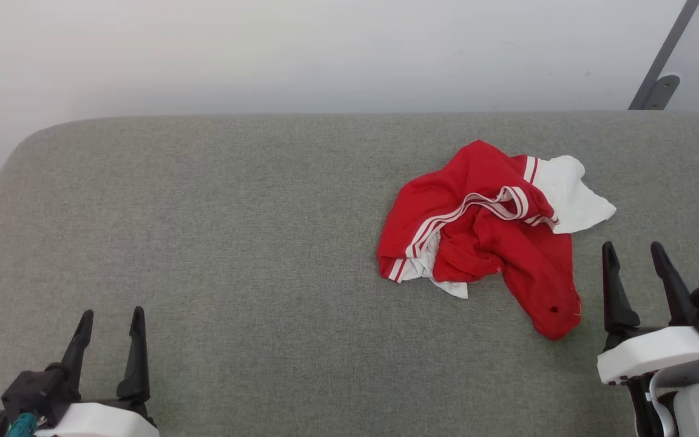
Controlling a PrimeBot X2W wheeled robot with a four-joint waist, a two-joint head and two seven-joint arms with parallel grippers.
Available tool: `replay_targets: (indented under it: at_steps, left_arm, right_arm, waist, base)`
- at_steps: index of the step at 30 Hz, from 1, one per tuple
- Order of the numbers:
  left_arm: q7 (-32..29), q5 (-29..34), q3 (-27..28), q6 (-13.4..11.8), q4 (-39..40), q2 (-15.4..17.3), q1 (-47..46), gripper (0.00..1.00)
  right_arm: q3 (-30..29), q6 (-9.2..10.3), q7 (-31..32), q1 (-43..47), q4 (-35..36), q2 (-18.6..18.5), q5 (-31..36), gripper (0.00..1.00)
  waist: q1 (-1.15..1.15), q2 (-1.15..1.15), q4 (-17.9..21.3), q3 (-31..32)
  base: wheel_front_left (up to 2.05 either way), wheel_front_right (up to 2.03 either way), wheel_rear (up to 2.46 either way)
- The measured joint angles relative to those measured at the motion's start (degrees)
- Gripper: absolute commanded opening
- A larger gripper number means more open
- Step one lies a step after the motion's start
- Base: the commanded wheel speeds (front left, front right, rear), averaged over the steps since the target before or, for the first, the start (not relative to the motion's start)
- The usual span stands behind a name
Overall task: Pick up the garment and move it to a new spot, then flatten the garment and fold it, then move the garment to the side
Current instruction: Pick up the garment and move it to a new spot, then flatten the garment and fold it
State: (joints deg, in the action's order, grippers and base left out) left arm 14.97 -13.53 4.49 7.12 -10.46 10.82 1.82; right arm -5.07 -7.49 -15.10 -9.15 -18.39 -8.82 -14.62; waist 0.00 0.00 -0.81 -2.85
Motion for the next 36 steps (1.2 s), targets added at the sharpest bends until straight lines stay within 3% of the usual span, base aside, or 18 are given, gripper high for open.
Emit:
replay_targets:
  at_steps: [18, 24, 29, 36]
  left_arm:
    - [0.0, -0.6, -0.9, 0.2, -0.9, -0.6, 0.5, 1.0]
    - [0.0, -1.0, -1.5, 0.3, -1.0, -1.7, -1.5, 1.0]
    - [0.0, -1.4, -3.3, 0.3, -1.4, -2.2, -5.1, 1.0]
    - [0.0, -2.7, -4.8, 0.3, -0.9, -3.2, -9.9, 1.0]
  right_arm:
    - [2.0, 0.0, 0.5, -0.7, -1.9, -0.7, 0.1, 1.0]
    - [5.4, 0.0, 8.1, -9.1, -5.8, -8.5, -0.8, 1.0]
    - [9.5, 0.0, 16.5, -20.2, -10.0, -17.7, -3.2, 1.0]
    - [17.9, -0.01, 36.4, -30.6, -15.1, -25.5, -16.1, 1.0]
  waist:
    - [0.0, 0.0, -0.2, -1.2]
    - [0.0, 0.0, -0.7, -4.4]
    - [0.0, 0.0, -1.4, -9.0]
    - [0.0, 0.0, -3.9, -15.6]
  base:
    - [0.0, 0.0, 0.0]
    - [0.0, 0.0, 0.0]
    - [0.0, 0.0, 0.0]
    - [0.0, 0.0, 0.0]
